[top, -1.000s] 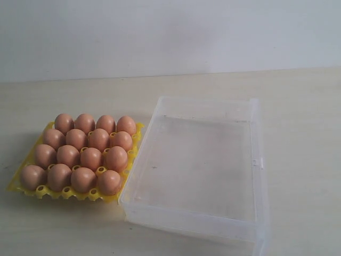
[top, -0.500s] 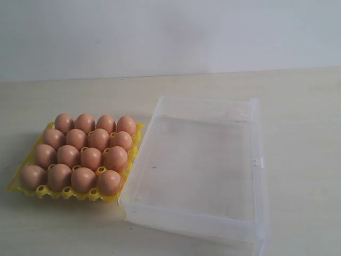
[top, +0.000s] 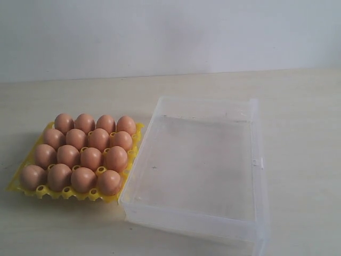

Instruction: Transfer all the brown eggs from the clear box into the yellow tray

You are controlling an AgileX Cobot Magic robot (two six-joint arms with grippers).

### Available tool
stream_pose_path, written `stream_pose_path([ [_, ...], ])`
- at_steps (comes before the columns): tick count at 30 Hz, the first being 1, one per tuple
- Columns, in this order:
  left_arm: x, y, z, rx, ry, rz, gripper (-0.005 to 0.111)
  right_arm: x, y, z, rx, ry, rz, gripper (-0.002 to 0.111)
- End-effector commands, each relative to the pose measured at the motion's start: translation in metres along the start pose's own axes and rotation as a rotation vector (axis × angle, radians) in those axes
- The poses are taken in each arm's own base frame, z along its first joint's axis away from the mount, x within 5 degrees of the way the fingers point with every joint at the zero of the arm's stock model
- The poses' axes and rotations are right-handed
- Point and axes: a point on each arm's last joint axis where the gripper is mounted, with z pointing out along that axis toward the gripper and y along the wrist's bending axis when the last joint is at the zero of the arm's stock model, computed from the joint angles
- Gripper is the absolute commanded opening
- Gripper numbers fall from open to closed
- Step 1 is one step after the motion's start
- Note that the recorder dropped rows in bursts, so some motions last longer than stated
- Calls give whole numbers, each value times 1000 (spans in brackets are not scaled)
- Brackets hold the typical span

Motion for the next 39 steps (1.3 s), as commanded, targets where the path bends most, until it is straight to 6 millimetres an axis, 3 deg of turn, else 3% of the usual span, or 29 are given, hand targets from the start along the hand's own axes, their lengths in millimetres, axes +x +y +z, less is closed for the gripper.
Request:
stream_pose_path([
  [1,-2,0,-1,-2,-19,0,0,1,-1,0,21,1,-8,0],
  [6,-2,0,-1,-2,-19,0,0,3,-14,-2,158,61,-431,0],
  [10,-2,0,-1,-2,-19,0,0,6,-15,-2,160,96,-487,0],
  [22,-2,0,-1,-2,-19,0,0,12,-12,-2,125,131,-176,0],
  [24,-2,0,-1,-2,-19,0,0,13,-12,-2,135,130,-45,0],
  [27,-2,0,-1,-2,-19,0,0,15,-12,-2,173,126,403,0],
  [30,-2,0,-1,-2,-19,0,0,19,-11,-3,188,153,635,0],
  [35,-2,0,-1,-2,-19,0,0,19,-11,-3,192,149,687,0],
  [39,-2,0,-1,-2,-19,0,0,19,-11,-3,176,164,505,0],
])
